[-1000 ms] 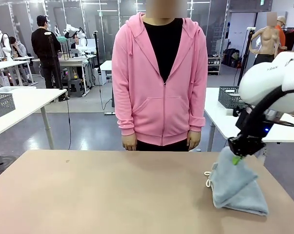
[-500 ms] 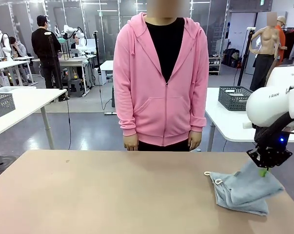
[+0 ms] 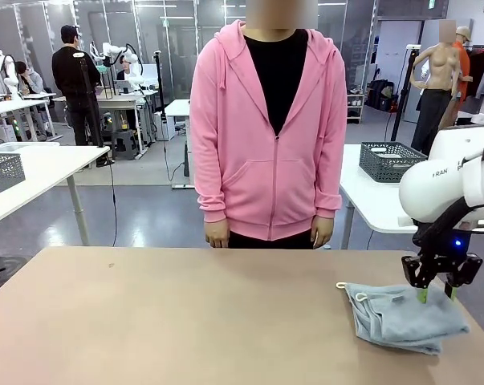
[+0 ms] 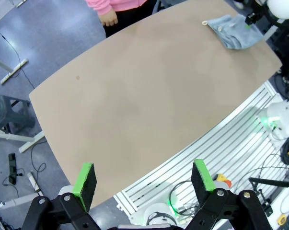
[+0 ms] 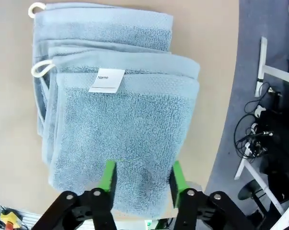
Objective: Fold the towels and place them in the basket.
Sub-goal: Stack the folded Towel with hook on the right side of the table.
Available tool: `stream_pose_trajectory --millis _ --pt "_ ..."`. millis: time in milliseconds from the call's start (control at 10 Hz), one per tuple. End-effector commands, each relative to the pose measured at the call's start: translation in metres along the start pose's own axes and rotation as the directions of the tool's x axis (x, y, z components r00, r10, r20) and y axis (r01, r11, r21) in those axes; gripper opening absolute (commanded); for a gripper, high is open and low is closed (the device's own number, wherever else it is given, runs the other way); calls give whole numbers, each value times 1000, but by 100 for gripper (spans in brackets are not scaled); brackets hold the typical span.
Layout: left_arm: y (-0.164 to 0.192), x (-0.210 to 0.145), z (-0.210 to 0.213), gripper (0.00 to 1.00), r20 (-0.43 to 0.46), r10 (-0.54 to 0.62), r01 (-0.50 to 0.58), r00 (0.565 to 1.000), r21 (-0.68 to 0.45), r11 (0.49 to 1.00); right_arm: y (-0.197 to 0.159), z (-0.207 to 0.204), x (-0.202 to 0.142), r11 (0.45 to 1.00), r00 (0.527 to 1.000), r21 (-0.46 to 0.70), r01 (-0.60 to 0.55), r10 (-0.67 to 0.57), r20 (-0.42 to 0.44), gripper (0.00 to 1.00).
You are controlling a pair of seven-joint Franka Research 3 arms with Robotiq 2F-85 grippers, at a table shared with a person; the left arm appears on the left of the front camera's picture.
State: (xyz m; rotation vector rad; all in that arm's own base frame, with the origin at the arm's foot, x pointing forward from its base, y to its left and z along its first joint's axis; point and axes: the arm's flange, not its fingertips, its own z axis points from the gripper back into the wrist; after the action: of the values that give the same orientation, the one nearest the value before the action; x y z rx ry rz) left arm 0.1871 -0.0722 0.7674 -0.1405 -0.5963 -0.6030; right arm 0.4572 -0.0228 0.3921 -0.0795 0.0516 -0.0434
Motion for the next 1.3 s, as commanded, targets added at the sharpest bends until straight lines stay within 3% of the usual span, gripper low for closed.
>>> stream_pose_trajectory --millis 0,200,500,600,1200 --pt "0 1 -1 100 9 -6 6 1000 -3 1000 2 0 4 999 999 -39 34 -35 -9 100" --pt "0 1 -1 100 9 -6 6 1000 -3 1000 -2 6 1 998 999 -57 39 -40 -23 100" --pt "0 1 -1 100 9 -6 6 1000 -3 1000 0 9 8 999 998 -27 44 -43 34 100" --pt "0 1 -1 100 9 -6 6 1000 -3 1000 -2 8 1 1000 1000 -13 9 -9 3 100" --pt "0 1 -1 100 9 -6 6 1000 -3 1000 -2 8 1 1000 1000 -13 9 -9 3 100"
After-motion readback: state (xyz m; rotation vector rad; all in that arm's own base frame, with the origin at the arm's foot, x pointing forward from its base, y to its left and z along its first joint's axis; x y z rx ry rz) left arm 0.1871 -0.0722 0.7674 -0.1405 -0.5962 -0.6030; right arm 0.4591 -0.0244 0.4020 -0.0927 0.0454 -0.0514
